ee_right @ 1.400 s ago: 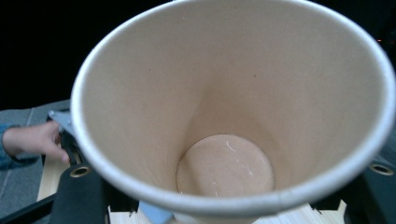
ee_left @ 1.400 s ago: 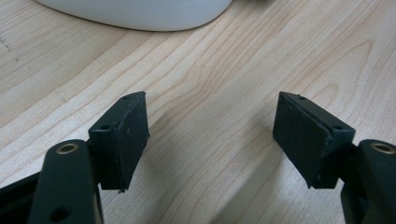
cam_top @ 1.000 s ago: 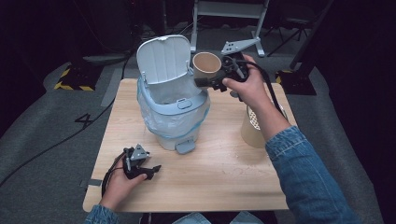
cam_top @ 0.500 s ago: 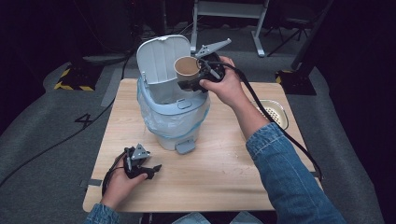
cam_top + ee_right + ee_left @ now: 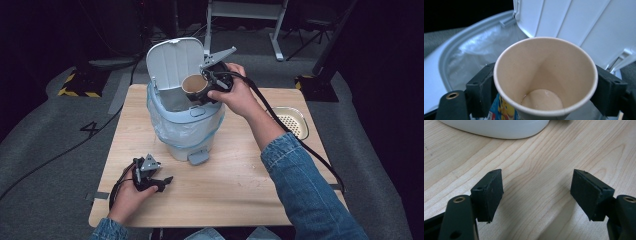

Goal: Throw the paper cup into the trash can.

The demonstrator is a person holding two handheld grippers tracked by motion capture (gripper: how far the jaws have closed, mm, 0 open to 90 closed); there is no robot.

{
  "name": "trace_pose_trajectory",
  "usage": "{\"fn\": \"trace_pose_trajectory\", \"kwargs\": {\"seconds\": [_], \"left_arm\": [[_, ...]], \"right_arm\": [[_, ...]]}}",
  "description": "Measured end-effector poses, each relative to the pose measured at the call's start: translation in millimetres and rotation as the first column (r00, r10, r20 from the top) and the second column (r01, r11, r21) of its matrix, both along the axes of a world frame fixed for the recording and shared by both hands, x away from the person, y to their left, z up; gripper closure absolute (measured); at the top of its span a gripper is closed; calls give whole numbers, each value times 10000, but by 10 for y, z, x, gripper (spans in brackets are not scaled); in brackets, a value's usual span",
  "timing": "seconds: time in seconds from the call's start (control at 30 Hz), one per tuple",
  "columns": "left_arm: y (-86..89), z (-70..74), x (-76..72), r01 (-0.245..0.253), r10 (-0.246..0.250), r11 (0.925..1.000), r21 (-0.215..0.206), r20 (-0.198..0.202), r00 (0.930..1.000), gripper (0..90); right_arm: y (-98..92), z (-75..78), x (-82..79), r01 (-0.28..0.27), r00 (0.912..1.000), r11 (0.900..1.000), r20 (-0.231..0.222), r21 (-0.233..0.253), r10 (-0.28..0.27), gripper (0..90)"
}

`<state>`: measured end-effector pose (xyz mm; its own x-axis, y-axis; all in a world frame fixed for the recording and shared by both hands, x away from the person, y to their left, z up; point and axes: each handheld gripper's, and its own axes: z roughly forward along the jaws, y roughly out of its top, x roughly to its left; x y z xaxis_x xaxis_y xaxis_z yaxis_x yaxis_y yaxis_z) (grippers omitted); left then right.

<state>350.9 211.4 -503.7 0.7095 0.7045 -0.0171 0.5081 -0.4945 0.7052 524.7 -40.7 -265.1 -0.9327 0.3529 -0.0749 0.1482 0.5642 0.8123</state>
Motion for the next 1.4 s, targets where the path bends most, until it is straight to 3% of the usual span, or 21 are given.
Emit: {"fn": "trace_pose_trajectory", "kwargs": {"seconds": [0.3, 0.47, 0.6, 0.63, 0.7, 0.77, 0.9, 1.1, 1.2, 1.33, 1.4], "left_arm": [[0, 1, 0, -8, 8, 10000, 13, 11, 10000, 265], [0, 0, 0, 2, -2, 10000, 3, 1, 10000, 265], [1, 1, 1, 7, -7, 10000, 19, 11, 10000, 265], [1, 2, 0, -20, 20, 10000, 8, 11, 10000, 265], [2, 1, 0, -55, 55, 10000, -18, 8, 10000, 273], [5, 1, 0, -103, 103, 9999, -33, 24, 9999, 290], [33, 4, -3, -203, 203, 9997, -107, 30, 9998, 331], [69, 4, 8, -347, 345, 9990, -299, -54, 9994, 335], [82, 3, 7, -383, 384, 9992, -105, 25, 9993, 332], [95, 3, 13, -425, 425, 9990, -153, 28, 9991, 331], [105, 4, 9, -455, 455, 9988, -160, -8, 9990, 330]], "right_arm": [[-16, 54, -18, -517, 9987, 9985, -21, 196, 517, 165], [-33, 78, -31, -347, 9992, 9987, 193, 362, 340, 167], [-63, 89, -59, -294, 9993, 9990, 219, 326, 287, 206], [-98, 95, -86, -288, 9993, 9995, 244, 88, 286, 217], [-140, 116, -111, -279, 9994, 9996, 203, 55, 278, 292], [-175, 137, -131, -289, 9993, 9995, 252, 87, 287, 312], [-386, 271, -212, -365, 9985, 9990, 420, 250, 354, 324], [-631, 422, -328, 75, 9984, 9995, 560, -313, -57, 289], [-778, 461, -415, 308, 9963, 9995, 809, -108, -298, 303], [-923, 474, -475, 494, 9937, 9983, 1025, -318, -459, 297], [-1102, 469, -540, 560, 9939, 9977, 968, -386, -521, 292]]}}
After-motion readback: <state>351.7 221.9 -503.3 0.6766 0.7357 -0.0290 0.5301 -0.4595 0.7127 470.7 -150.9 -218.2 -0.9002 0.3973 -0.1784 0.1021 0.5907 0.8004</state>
